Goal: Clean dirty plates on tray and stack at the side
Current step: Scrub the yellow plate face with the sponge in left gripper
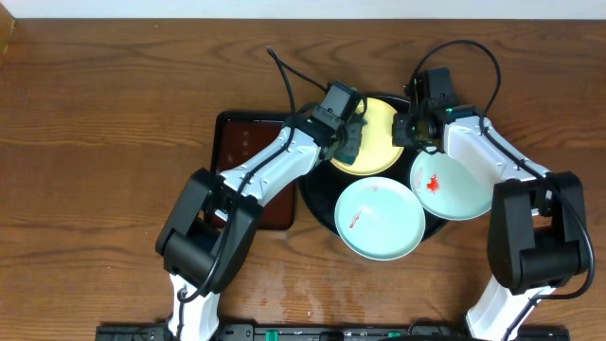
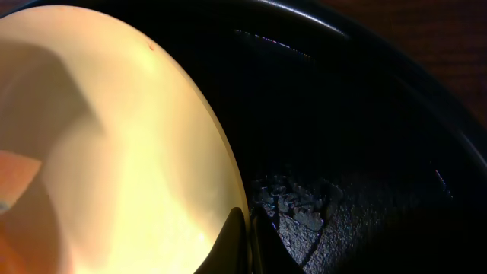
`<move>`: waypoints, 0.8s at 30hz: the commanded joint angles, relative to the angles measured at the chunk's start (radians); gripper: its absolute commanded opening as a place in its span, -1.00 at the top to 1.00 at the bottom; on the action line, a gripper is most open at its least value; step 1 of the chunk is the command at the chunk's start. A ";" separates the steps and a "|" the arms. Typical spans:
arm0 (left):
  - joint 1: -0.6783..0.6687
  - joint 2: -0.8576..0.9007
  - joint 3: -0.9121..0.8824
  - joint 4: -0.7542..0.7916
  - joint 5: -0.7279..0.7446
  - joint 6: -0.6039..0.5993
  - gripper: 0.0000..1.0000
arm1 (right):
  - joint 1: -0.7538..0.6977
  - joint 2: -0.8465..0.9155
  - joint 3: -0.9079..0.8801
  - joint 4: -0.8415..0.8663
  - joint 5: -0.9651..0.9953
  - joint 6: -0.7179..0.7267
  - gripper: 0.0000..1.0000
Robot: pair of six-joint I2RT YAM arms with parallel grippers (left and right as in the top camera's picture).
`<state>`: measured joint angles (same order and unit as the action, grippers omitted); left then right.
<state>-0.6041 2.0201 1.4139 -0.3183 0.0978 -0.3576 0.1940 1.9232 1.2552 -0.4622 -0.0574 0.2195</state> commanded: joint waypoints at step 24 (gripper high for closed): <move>0.003 0.075 -0.004 0.006 -0.061 0.117 0.85 | -0.010 -0.025 -0.006 0.003 0.000 0.001 0.98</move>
<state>-0.6041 2.0716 1.4139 -0.3069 0.0975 -0.3058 0.1936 1.9232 1.2552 -0.4618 -0.0574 0.2195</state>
